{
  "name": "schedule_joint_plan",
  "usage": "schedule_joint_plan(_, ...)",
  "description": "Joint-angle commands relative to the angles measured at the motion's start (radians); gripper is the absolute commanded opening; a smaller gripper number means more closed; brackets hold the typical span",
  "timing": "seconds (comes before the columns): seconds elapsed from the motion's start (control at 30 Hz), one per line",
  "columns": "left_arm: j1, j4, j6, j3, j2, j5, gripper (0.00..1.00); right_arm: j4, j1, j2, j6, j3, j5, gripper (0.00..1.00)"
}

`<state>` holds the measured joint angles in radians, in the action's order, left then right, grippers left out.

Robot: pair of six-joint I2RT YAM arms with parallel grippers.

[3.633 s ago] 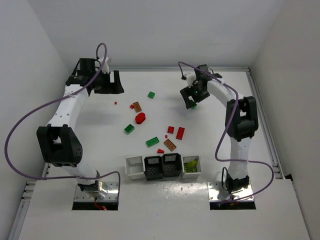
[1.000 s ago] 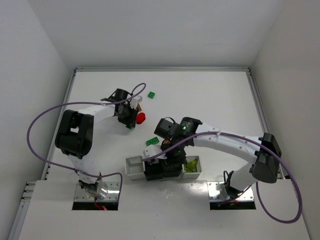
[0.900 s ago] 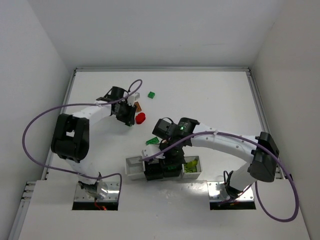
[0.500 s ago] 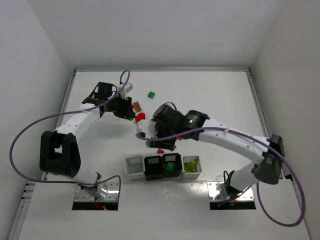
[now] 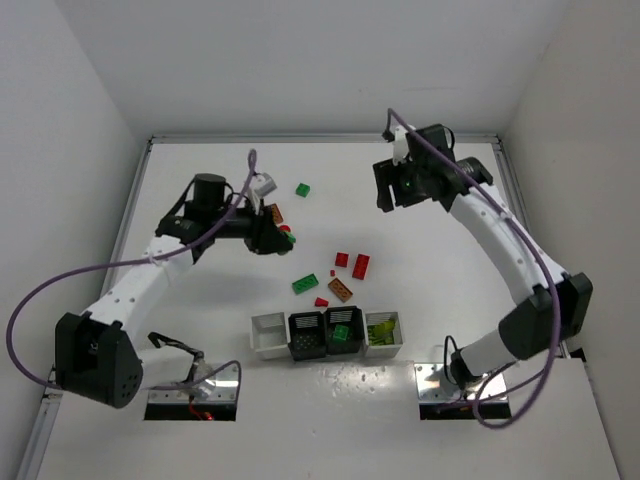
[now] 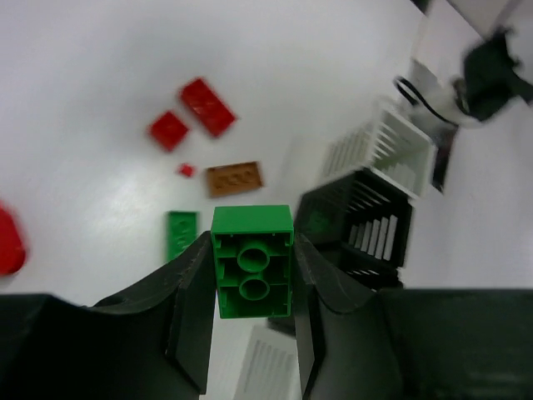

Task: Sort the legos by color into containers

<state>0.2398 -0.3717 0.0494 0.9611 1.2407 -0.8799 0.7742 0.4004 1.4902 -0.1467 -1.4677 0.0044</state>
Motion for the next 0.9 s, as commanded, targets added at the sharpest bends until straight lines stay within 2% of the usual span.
schedule_joint_plan(0.0, 0.21, 0.001, -0.12, -0.042, -0.085, 0.0, 0.25, 0.045, -0.089, 0.109, -0.143, -0.084, -0.243, 0.65)
schedule_joint_plan(0.03, 0.264, 0.001, -0.132, -0.073, -0.113, 0.086, 0.25, 0.034, -0.131, 0.134, -0.163, -0.1, -0.283, 0.65)
schedule_joint_plan(0.13, 0.43, 0.02, -0.141, -0.114, -0.113, 0.195, 0.25, 0.034, -0.167, 0.252, -0.174, -0.204, -0.415, 0.67)
schedule_joint_plan(0.2, 0.458, 0.051, -0.132, -0.124, -0.103, 0.206, 0.26, 0.025, -0.167, 0.321, -0.174, -0.273, -0.458, 0.7)
schedule_joint_plan(0.3, 0.509, 0.039, -0.198, -0.085, -0.044, 0.255, 0.27, 0.004, -0.167, 0.378, -0.165, -0.335, -0.468, 0.71)
schedule_joint_plan(0.5, 0.711, 0.028, -0.235, -0.013, 0.077, 0.38, 0.29, -0.016, -0.167, 0.465, -0.128, -0.391, -0.468, 0.72)
schedule_joint_plan(0.67, 0.768, 0.028, -0.246, -0.002, 0.104, 0.404, 0.3, -0.016, -0.146, 0.486, -0.068, -0.411, -0.458, 0.75)
schedule_joint_plan(0.73, 0.777, 0.028, -0.246, -0.002, 0.114, 0.404, 0.34, -0.027, -0.137, 0.499, -0.056, -0.421, -0.448, 0.76)
schedule_joint_plan(0.87, 0.817, 0.018, -0.258, 0.024, 0.16, 0.461, 0.53, -0.027, -0.137, 0.542, -0.024, -0.47, -0.435, 0.79)
